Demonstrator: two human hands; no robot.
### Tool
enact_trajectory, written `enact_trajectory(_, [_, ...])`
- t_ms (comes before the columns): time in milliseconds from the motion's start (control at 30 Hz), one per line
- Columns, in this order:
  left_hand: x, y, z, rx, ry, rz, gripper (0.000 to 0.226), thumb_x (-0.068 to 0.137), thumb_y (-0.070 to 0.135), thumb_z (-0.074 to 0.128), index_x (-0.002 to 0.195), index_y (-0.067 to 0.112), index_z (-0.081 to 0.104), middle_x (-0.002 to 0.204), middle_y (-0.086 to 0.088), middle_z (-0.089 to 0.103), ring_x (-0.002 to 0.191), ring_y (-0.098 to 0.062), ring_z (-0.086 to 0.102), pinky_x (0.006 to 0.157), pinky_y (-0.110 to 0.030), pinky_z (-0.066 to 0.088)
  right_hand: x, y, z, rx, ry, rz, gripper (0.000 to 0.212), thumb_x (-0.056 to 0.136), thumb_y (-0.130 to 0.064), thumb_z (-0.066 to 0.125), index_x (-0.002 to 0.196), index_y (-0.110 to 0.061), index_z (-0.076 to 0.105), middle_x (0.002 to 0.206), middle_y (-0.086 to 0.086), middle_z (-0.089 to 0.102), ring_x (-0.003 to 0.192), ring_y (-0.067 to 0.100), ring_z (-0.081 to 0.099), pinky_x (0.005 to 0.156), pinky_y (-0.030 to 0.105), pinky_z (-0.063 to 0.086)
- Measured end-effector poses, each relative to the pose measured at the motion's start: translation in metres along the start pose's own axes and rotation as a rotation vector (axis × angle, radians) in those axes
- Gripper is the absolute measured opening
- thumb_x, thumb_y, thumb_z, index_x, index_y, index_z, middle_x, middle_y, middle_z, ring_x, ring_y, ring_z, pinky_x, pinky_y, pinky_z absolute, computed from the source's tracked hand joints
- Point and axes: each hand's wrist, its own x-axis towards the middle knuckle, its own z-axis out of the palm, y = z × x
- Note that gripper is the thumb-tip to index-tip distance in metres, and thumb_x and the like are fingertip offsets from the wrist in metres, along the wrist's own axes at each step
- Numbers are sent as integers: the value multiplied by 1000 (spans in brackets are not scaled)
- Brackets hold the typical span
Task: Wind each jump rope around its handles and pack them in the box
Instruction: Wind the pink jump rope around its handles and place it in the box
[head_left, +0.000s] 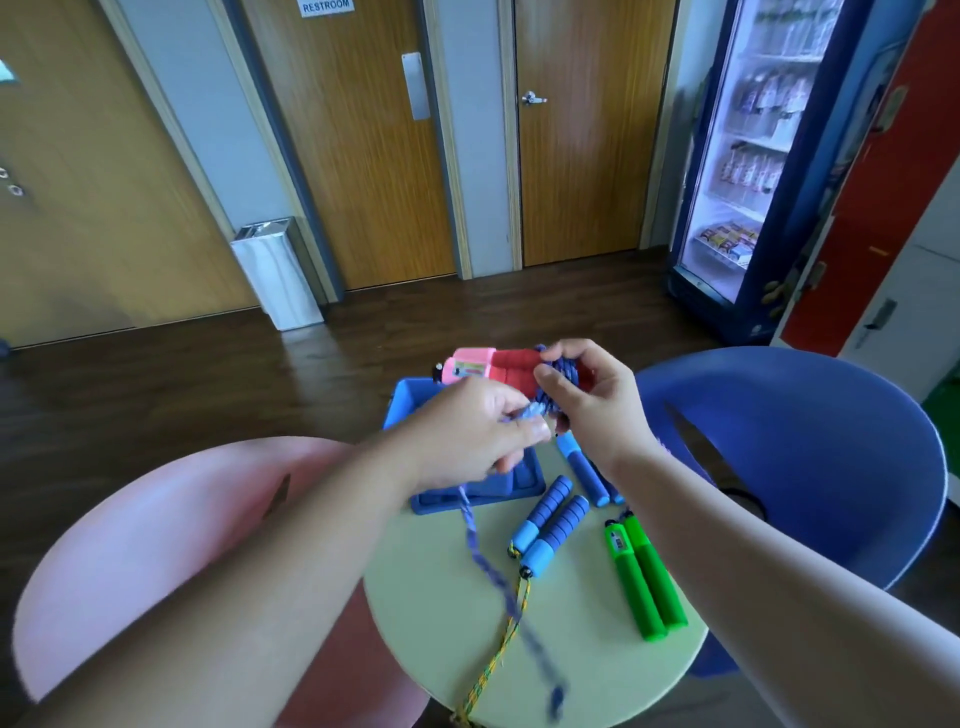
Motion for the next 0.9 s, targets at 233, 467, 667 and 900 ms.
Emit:
enact_trajectory(233, [3, 29, -58, 305, 195, 57, 27, 96, 33, 71, 78, 13, 75, 55, 2, 66, 41, -4, 45, 48, -18, 39, -17, 6, -5, -134, -254, 56, 15, 89, -3, 77, 95, -16, 70, 85, 0, 67, 61, 14, 61, 54, 39, 58])
enact_trajectory(467, [16, 33, -49, 306, 272, 49, 29, 98, 35, 67, 75, 19, 73, 55, 4, 65, 40, -2, 45, 45, -15, 38, -26, -5, -2, -16, -260, 20, 20, 88, -30, 79, 88, -17, 64, 81, 5, 60, 68, 13, 57, 59, 30, 52])
enact_trajectory(667, [22, 37, -53, 294, 302, 80, 25, 96, 37, 71, 78, 20, 77, 56, 3, 66, 44, -1, 47, 57, -24, 43, -26, -7, 0, 5, -156, -54, 26, 84, -16, 85, 84, -25, 60, 86, 10, 61, 68, 15, 59, 63, 32, 52])
enact_trajectory(900, [32, 32, -64, 278, 242, 96, 19, 86, 41, 81, 85, 22, 79, 55, 6, 64, 45, 0, 49, 46, -12, 37, -34, -14, 0, -49, -249, -114, 23, 92, -7, 76, 94, -30, 73, 107, 9, 59, 73, 2, 56, 62, 10, 45])
